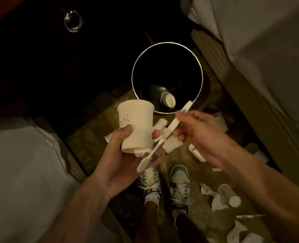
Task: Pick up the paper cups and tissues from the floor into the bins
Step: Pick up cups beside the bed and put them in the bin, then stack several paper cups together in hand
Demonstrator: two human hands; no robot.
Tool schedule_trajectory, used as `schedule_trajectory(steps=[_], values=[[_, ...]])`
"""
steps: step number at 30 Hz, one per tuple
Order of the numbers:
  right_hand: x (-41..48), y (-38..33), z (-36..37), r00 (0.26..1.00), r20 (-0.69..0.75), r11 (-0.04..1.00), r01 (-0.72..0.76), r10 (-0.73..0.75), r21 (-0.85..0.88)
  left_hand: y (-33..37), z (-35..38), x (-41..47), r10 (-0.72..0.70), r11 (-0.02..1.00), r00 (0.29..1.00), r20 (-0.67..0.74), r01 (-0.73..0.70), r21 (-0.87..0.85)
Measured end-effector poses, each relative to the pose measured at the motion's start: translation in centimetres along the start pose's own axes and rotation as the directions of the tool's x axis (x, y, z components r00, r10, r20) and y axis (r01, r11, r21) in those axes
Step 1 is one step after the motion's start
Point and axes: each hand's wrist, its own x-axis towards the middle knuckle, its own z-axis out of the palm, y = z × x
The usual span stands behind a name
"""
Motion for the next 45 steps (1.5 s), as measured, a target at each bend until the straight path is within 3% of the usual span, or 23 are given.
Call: schedule_trajectory(steps=[2, 4, 6, 9, 11, 14, 16, 21, 24, 28, 32, 34, 39, 42, 45], values=[[-0.3, -1.7, -2.0, 0.976, -0.158, 0.988, 0.152, -0.153, -0.015, 0.4, 0.2, -0.1, 0.071, 0.997, 0.992, -0.102, -0.066, 0.045], [-0.1, -3.7, -3.9, 0.903, -0.298, 0.95, 0.305, -0.308, -0.058, 1.1, 0.6, -0.3, 0.136, 0.989, 0.975, -0.179, -0.123, 0.079], [0.5, -5.0, -5.1, 0.826, -0.34, 0.892, 0.392, -0.449, -0.227, 1.3, 1.4, -0.5, 0.14, 0.988, 0.968, -0.206, -0.124, 0.089], [2.2, -4.8, -5.3, 0.788, -0.19, 0.721, 0.399, -0.585, -0.566, 1.2, 2.9, -0.6, 0.114, 0.985, 0.972, -0.208, -0.083, 0.15], [3.7, -3.9, -4.9, 0.824, -0.085, 0.6, 0.334, -0.561, -0.727, 1.2, 3.6, -0.7, 0.106, 0.978, 0.972, -0.21, -0.064, 0.199], [6.1, -2.9, -4.0, 0.898, -0.005, 0.501, 0.241, -0.44, -0.831, 1.5, 3.6, -0.2, 0.118, 0.964, 0.967, -0.228, -0.057, 0.26], [7.5, -2.5, -3.4, 0.908, 0.006, 0.486, 0.23, -0.42, -0.843, 1.7, 3.3, 0.3, 0.12, 0.957, 0.964, -0.239, -0.049, 0.286], [8.5, -0.6, -2.2, 0.939, 0.042, 0.506, 0.221, -0.341, -0.834, 1.3, 2.5, 2.0, 0.104, 0.95, 0.943, -0.315, -0.001, 0.311], [6.6, 0.1, -2.0, 0.935, 0.047, 0.581, 0.256, -0.35, -0.772, 0.9, 2.7, 3.1, 0.105, 0.913, 0.928, -0.358, 0.053, 0.405], [2.7, 0.2, -1.0, 0.947, 0.105, 0.837, 0.317, -0.303, -0.447, 1.2, 3.7, 5.1, 0.202, 0.815, 0.898, -0.391, 0.067, 0.575], [2.1, -1.7, -0.8, 0.945, 0.109, 0.915, 0.327, -0.309, -0.236, 3.2, 5.3, 7.9, 0.29, 0.699, 0.9, -0.325, 0.032, 0.714], [3.0, -2.6, -1.1, 0.955, 0.061, 0.936, 0.297, -0.291, -0.187, 4.2, 6.1, 9.4, 0.311, 0.672, 0.893, -0.324, 0.034, 0.739], [6.2, -3.9, -1.5, 0.99, 0.029, 0.983, 0.142, -0.139, -0.115, 5.3, 6.6, 13.2, 0.441, 0.594, 0.783, -0.439, 0.113, 0.797], [7.6, -4.4, -2.1, 0.996, 0.082, 0.999, -0.017, 0.021, -0.051, 6.1, 6.1, 15.0, 0.364, 0.546, 0.806, -0.466, 0.221, 0.808], [8.6, -4.1, -3.0, 0.994, 0.084, 0.996, -0.073, 0.076, -0.047, 6.4, 5.6, 16.8, 0.351, 0.486, 0.808, -0.472, 0.274, 0.83]])
